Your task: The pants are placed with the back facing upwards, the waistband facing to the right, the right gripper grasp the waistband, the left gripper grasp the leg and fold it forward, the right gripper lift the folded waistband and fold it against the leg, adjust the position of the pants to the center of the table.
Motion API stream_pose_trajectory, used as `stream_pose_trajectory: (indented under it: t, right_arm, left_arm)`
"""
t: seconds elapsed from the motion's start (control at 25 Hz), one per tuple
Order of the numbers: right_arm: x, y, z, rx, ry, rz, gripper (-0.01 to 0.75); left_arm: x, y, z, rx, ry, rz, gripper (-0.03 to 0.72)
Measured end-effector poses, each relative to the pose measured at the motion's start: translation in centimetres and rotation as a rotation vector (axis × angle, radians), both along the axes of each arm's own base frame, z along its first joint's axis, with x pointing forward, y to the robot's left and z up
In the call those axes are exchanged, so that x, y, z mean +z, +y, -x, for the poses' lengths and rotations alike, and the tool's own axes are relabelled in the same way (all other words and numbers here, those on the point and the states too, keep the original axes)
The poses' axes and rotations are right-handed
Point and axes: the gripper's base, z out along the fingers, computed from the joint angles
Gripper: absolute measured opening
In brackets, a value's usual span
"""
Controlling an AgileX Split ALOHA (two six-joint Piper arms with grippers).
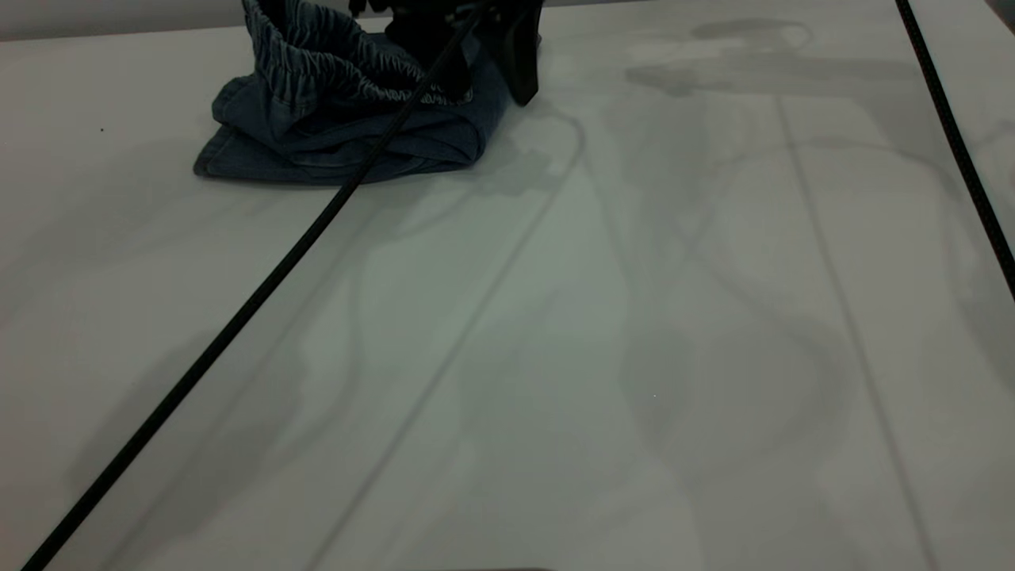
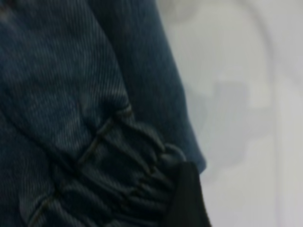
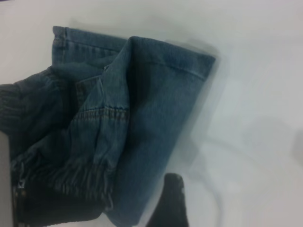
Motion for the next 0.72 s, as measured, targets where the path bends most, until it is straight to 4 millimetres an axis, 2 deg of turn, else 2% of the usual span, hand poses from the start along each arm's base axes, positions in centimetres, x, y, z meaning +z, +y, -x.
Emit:
stream_pose_trajectory:
  t: [0.2,0.44,0.52,0.72]
  right_arm:
    - [0.0,0.0,0.0,-0.001,-0.001,0.0,0.575]
    - [0.0,0.0,0.0,-0.001,-0.001,0.0,0.575]
    - [0.0,0.0,0.0,-0.002,-0.001,0.0,0.575]
    - [0.0,0.0,0.0,-0.002,-0.001,-0.001,0.575]
  left_arm:
    - [-0.4,1.9,-0.8,-0.026,-0.078,-0.188,0.557]
    - [0.3,7.3,-3.0,0.071,-0.232,-0.544,0.549]
    - [0.8,8.6,-3.6,0.091,-0.274,-0.623,0.545]
    - [3.9,9.5,-4.7,0.14,-0.42,-0.711,0.537]
